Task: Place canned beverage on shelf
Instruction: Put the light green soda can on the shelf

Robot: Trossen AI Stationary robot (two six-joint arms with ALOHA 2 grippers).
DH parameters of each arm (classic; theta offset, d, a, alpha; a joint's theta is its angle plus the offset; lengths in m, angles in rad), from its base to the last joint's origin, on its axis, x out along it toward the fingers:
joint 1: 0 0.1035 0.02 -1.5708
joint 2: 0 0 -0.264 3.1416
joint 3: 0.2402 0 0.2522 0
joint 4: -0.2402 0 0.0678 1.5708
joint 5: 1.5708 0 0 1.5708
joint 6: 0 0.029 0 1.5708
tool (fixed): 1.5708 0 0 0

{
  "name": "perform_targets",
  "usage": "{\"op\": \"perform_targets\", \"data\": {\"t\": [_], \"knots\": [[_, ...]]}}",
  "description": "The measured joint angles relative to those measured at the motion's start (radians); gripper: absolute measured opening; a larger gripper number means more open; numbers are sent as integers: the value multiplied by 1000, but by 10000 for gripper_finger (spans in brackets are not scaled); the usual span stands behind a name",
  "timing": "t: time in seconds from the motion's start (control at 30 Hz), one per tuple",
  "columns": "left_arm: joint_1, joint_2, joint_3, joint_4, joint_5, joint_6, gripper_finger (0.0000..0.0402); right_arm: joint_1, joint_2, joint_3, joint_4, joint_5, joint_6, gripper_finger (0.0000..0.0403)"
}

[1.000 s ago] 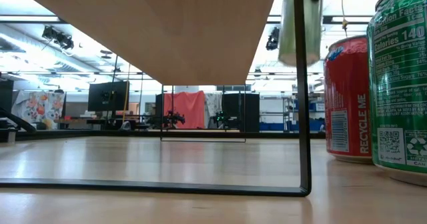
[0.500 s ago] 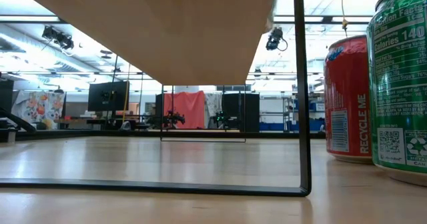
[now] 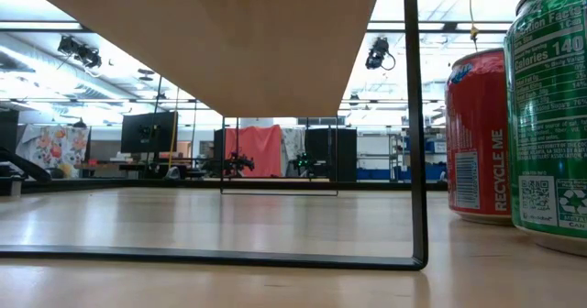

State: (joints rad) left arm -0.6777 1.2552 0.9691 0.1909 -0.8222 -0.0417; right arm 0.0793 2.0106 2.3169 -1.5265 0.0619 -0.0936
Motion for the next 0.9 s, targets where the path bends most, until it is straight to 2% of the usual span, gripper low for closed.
{"op": "perform_targets", "data": {"t": [0.17,0.53,0.7,0.9], "knots": [[-29,0,0,-13,-48,-46,396,-34,1,0,8,-4,-4,333],[-26,2,0,-32,-49,-96,396,-43,1,-1,103,-27,-115,342],[-26,2,0,-26,-49,-38,396,-43,1,-1,108,-27,-114,349],[-24,2,0,25,-49,109,396,-42,1,-2,119,-29,-110,350]]}}
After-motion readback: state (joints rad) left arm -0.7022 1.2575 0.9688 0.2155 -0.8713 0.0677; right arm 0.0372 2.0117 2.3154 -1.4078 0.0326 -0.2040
